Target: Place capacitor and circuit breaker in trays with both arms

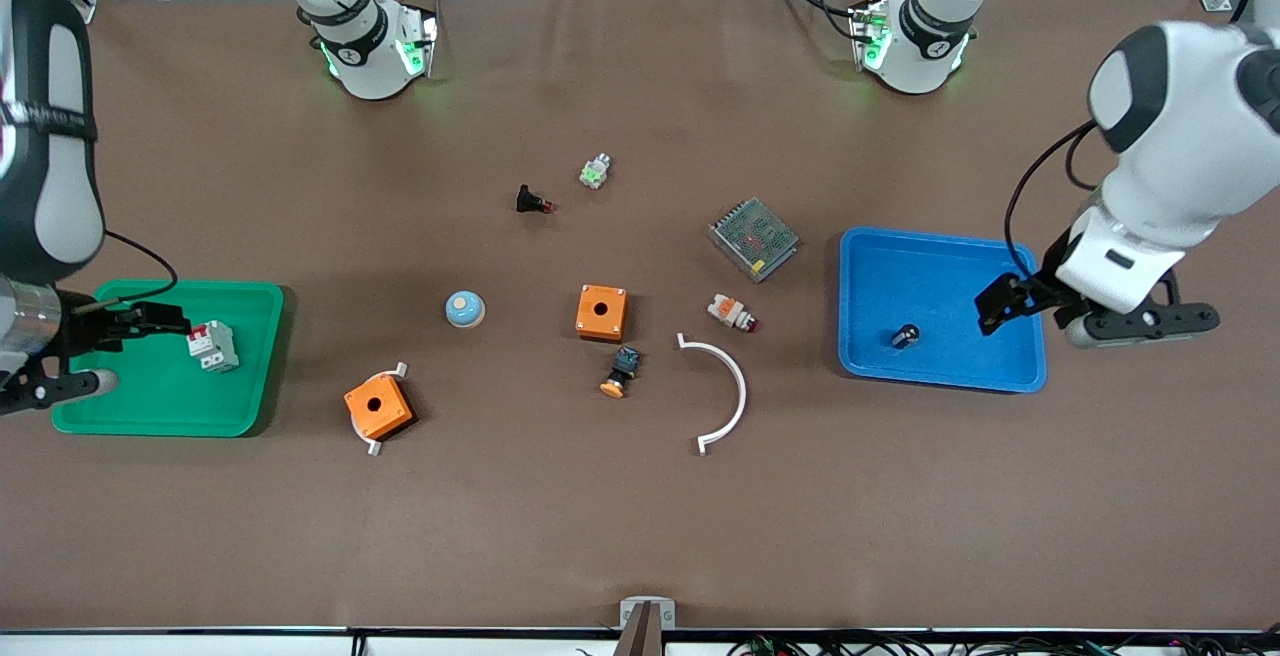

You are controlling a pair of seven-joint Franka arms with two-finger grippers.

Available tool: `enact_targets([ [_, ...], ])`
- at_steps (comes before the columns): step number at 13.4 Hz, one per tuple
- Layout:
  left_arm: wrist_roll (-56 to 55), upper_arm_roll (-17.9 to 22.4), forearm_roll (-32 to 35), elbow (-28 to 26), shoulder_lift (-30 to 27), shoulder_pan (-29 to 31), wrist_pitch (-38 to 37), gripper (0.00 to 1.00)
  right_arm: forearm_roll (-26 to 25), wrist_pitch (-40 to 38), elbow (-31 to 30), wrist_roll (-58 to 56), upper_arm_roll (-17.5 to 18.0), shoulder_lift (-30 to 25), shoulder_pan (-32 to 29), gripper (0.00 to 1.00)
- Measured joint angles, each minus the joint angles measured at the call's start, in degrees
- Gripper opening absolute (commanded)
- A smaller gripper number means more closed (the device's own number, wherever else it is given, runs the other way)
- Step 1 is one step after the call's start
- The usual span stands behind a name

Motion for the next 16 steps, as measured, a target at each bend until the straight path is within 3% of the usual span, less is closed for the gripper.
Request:
enact_targets([
  [3,4.16,0.10,0.00,6.75,-0.68,0.30,-10.29,1.00,1.06,-4.99,0.52,9.30,0.25,-6.77,2.68,1.00],
  [6,8.50,0.16,0.00,9.50,-1.77,1.38,-16.63,1.00,3.86,-9.05,0.48,15.37,0.36,-12.89,4.39,1.00],
  [9,9.82,0.19,0.06,11.11,-2.86,1.64,-18.19,1.00,4.08,-11.56,-0.29,17.98,0.40,-16.91,5.72,1.00],
  [16,11.29,-0.21,0.10,14.55,-2.87,1.18,-19.16,1.00,2.89,-9.05,-8.05,18.54,0.21,-22.50,6.66,1.00],
])
